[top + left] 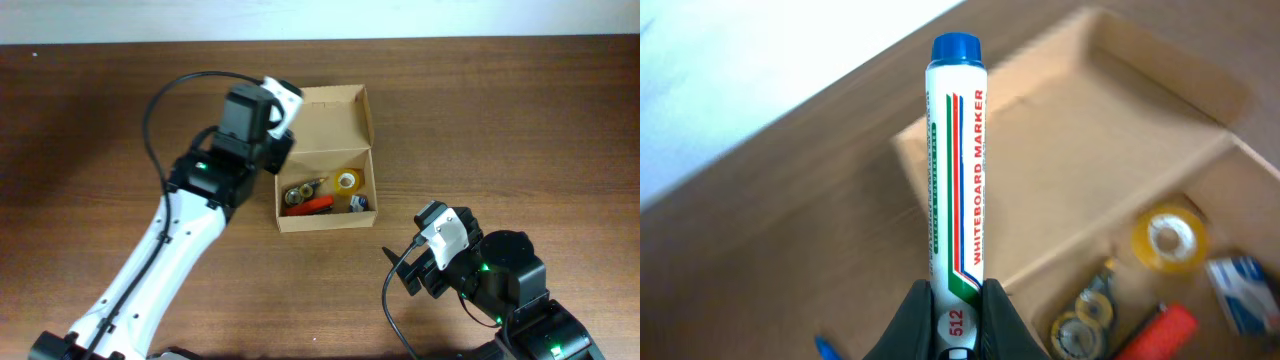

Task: Pack container
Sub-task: 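Carry the whiteboard marker over the box with the left gripper, then lower the marker into the box and open the left gripper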

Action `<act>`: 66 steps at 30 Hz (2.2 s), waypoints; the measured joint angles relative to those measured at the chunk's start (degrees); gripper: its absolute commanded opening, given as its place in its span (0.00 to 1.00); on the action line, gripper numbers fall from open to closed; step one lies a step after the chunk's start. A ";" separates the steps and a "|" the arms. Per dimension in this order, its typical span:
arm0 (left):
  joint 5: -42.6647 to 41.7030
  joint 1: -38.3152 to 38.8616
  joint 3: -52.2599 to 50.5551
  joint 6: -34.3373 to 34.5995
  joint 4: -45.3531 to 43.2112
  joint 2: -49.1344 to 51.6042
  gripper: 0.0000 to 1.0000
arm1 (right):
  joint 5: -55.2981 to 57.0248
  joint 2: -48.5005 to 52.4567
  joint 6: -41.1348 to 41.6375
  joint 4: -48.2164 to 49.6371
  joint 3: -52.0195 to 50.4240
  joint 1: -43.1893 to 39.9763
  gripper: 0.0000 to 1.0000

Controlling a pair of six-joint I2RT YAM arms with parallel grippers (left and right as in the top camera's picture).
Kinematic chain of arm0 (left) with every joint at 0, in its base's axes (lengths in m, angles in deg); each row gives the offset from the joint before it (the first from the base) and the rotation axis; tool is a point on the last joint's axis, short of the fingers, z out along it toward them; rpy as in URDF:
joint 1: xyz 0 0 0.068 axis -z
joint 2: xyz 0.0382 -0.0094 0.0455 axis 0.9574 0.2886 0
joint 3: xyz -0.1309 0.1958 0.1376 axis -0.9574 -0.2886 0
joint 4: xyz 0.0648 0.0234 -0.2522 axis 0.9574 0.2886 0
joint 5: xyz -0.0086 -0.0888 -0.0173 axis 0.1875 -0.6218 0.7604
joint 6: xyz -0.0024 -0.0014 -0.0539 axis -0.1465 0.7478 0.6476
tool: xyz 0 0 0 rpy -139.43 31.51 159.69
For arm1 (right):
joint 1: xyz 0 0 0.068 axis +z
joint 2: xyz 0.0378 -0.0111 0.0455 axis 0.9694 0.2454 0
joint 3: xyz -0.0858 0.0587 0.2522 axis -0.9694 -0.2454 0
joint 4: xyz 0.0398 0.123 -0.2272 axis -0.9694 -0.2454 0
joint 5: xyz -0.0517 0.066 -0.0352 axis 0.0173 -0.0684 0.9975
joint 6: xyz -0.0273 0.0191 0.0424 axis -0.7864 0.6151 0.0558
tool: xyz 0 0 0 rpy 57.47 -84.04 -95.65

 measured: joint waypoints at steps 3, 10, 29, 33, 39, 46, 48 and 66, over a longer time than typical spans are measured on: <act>-0.98 2.21 0.00 -6.23 0.00 0.13 0.02 | 0.00 0.00 0.02 0.00 0.00 0.00 0.99; -4.04 5.57 0.02 -18.05 -0.72 5.57 0.02 | 0.00 0.00 0.02 -0.02 0.00 0.00 0.99; -3.30 8.22 0.00 -27.04 -4.52 23.26 0.02 | 0.00 0.00 0.00 0.00 0.00 0.00 0.99; -2.95 8.22 0.00 -29.79 -4.15 24.09 0.02 | 0.00 0.00 0.02 0.00 0.00 0.00 0.99; -2.97 8.22 0.02 -33.29 -1.29 24.13 0.02 | 0.00 0.00 0.02 0.00 0.00 0.00 0.99; -3.08 8.22 0.02 -35.50 1.95 24.13 0.02 | 0.00 0.00 0.00 0.00 0.00 0.00 0.99; -3.69 8.22 0.02 -36.00 1.92 24.13 0.02 | 0.00 0.00 0.00 -0.02 0.00 0.00 0.99; -5.64 8.22 0.00 -37.33 1.33 22.34 0.51 | 0.00 0.00 -0.02 0.00 0.00 0.00 0.99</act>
